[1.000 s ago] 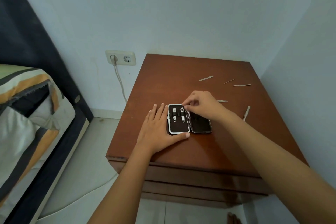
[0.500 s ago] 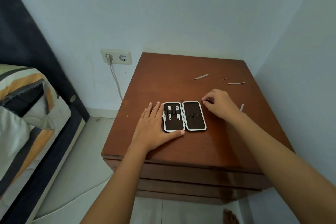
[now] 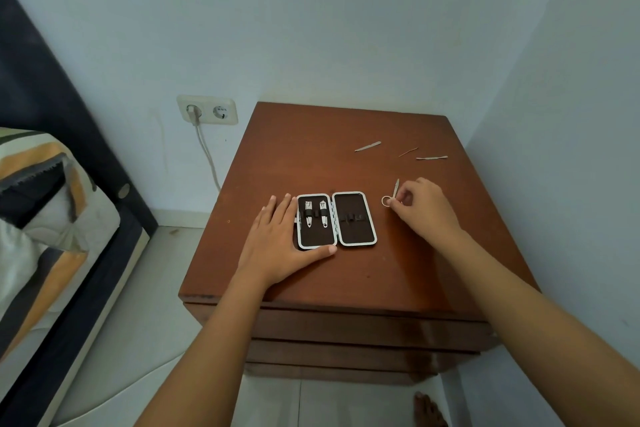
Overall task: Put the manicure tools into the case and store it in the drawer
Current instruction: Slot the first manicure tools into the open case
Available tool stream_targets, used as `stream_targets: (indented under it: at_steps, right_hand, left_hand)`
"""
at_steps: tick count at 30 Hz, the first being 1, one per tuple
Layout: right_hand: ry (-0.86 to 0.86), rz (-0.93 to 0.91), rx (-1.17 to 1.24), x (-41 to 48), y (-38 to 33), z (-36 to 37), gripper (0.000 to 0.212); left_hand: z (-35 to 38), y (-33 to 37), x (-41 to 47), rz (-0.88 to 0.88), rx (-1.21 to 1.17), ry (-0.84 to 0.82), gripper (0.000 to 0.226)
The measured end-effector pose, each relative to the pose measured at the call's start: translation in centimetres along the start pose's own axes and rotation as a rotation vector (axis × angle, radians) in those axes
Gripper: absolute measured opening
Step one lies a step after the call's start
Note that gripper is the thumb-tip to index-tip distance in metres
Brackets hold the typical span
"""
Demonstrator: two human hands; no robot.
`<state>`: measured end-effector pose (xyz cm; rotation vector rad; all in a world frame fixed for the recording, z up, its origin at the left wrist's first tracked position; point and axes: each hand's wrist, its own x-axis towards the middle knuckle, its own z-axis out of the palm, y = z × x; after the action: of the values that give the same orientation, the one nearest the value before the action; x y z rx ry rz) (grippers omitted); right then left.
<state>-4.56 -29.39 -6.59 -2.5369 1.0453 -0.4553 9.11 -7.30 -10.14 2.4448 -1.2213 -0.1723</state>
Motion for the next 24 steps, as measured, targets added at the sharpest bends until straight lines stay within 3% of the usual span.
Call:
stream_targets:
  at_steps: [7, 11, 15, 24]
  right_hand:
    - [-0.065, 0.135, -0.018, 1.0, -1.6, 0.5, 0.017]
    - [-0.154, 0.111, -0.11, 1.2, -2.1, 0.1, 0.014]
    - [-0.23, 0.065, -0.239, 0.3, -2.3, 0.5, 0.027]
    - [-0.172, -0.006, -0.042, -5.9, -6.9, 0.0, 0.026]
  left_hand:
    - [0.0, -0.1, 0.0, 0.005, 0.003, -0.005, 0.118]
    - [0.1, -0.1, 0.0, 0.005, 0.024, -0.014, 0.118]
    - [0.2, -0.4, 0.0, 0.033, 0.057, -0.034, 0.115]
    - [0.6, 0.4, -0.6, 0.023, 0.09, -0.078, 0.108]
